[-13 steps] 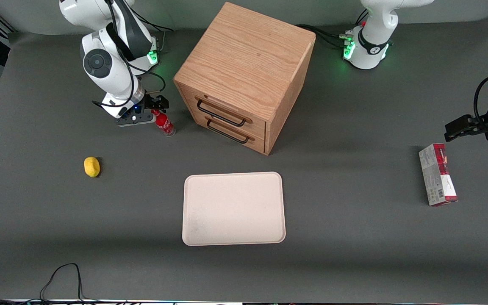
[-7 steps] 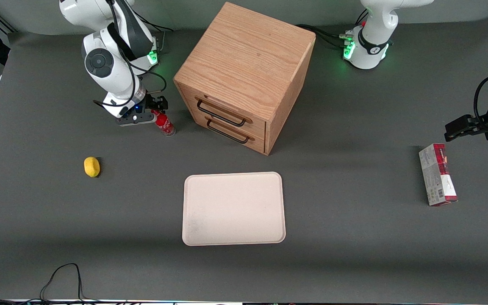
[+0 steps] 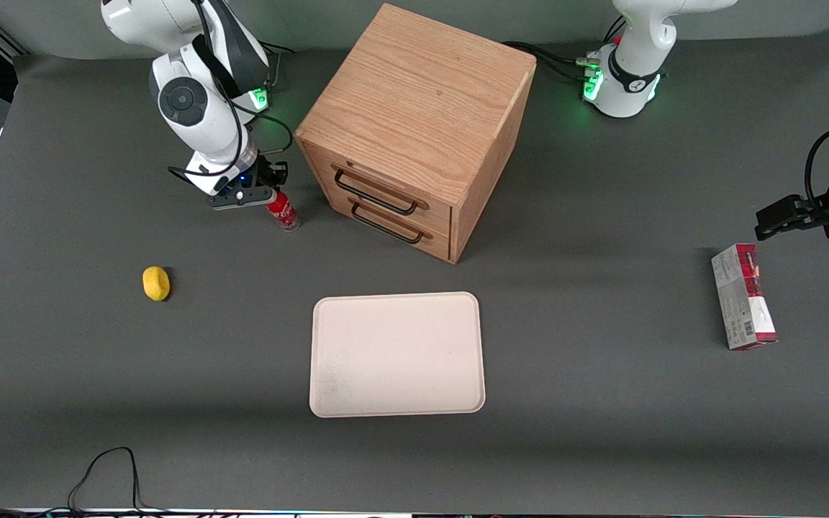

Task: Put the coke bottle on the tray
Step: 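Lower the right gripper over the bottle and close on its neck, then lift the bottle and carry it over the cream tray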

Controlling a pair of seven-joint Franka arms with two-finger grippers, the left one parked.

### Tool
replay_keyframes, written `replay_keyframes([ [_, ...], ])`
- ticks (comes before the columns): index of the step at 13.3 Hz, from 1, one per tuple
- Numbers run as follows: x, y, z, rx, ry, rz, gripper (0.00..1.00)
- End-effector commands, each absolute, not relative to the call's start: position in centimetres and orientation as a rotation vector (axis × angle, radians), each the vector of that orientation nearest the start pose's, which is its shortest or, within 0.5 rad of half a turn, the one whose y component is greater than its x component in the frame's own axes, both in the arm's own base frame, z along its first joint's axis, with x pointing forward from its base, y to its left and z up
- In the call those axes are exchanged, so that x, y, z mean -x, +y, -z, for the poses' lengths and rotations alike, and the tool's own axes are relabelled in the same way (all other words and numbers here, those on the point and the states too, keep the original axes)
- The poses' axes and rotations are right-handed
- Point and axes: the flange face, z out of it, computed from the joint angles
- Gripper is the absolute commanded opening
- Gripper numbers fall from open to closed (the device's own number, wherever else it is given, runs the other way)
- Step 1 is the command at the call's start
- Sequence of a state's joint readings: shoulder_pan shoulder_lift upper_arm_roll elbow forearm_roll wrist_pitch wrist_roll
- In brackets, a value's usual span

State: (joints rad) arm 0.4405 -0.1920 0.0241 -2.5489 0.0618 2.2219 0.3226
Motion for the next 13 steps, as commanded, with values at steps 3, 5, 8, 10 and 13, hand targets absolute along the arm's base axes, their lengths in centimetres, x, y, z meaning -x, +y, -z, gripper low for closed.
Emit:
replay_keyframes([
  [3,-38.2,19.2,-34.7,3.138,-0.118,-0.216,0.0],
  [5,-40.0,18.9,-38.0,3.135,-0.091,-0.247,0.0],
  [8,-44.0,16.6,-45.5,3.111,-0.016,-0.263,0.0],
  [10,-47.0,15.3,-50.9,3.103,-0.004,-0.294,0.0],
  [13,-51.7,14.8,-56.6,3.107,0.044,-0.281,0.0],
])
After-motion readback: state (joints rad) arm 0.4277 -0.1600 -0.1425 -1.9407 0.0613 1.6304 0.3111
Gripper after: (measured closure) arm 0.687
